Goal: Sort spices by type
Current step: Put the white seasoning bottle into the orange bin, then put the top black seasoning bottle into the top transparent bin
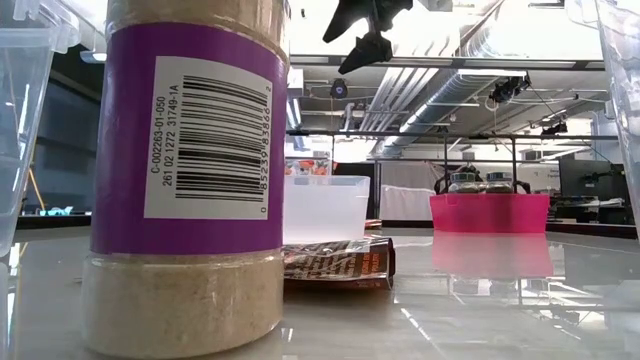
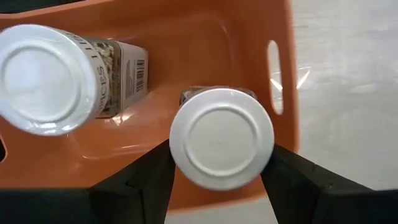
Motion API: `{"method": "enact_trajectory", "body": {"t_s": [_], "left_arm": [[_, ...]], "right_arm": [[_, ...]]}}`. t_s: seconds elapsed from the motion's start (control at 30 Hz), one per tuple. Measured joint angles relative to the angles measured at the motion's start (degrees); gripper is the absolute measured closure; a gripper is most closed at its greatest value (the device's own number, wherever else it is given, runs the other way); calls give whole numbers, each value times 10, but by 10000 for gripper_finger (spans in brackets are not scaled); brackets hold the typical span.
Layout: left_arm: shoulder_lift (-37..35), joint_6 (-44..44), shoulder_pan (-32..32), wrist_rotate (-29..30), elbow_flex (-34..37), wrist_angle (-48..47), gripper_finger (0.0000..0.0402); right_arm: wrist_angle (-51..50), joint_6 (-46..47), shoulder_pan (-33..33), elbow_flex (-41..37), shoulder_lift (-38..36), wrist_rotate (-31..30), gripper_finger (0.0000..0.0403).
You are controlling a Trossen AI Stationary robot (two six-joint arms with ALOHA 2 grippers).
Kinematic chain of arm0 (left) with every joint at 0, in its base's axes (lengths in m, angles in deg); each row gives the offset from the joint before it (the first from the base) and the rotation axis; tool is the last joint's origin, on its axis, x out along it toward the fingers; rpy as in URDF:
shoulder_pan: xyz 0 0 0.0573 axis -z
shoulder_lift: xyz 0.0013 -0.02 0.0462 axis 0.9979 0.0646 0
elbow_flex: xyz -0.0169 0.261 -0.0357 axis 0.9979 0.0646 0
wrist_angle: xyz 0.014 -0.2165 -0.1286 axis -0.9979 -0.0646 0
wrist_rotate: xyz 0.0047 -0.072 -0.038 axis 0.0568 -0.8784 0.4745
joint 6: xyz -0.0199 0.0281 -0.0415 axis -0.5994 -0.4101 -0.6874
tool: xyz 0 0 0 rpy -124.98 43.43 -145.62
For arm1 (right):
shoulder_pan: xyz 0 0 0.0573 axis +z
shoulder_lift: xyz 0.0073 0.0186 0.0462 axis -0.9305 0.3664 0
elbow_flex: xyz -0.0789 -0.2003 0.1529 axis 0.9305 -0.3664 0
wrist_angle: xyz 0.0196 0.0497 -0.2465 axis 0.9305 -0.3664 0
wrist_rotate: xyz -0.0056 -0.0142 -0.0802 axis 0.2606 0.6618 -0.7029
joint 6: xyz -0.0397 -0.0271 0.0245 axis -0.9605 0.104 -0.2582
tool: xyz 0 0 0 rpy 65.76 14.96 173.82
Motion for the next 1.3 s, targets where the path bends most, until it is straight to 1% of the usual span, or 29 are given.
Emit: {"method": "enact_trajectory", "body": {"t_s": [0.33, 0.57, 0.7, 0.77, 0.87, 0.97, 1.03, 1.17, 1.3], "left_arm": [[-46, 10, -2, -3, -1, -40, 192], [-102, 3, -2, -4, -1, -46, 192], [-147, -7, 6, -37, -1, -45, 192], [-173, -7, 20, -69, -1, -45, 192], [-215, -14, 67, -112, -1, -36, 192], [-253, -27, 146, -120, -1, -11, 192], [-271, -27, 209, -119, -1, 8, 192], [-291, -25, 350, -93, -1, 42, 192], [-292, -8, 473, -36, 0, 37, 192]], "right_arm": [[0, -1, 0, 0, 0, 0, 9], [2, -1, 0, 0, 0, 0, 9], [25, -12, 0, 0, -10, 0, 9], [30, -22, -2, 0, -20, 0, 9], [29, -25, -10, 0, -34, 1, 9], [13, -22, -20, 0, -48, 0, 9], [-6, -20, -25, 0, -59, -14, 9], [-58, -5, -36, 0, -82, -64, 9], [-83, 5, -47, 0, -103, -69, 9]]}}
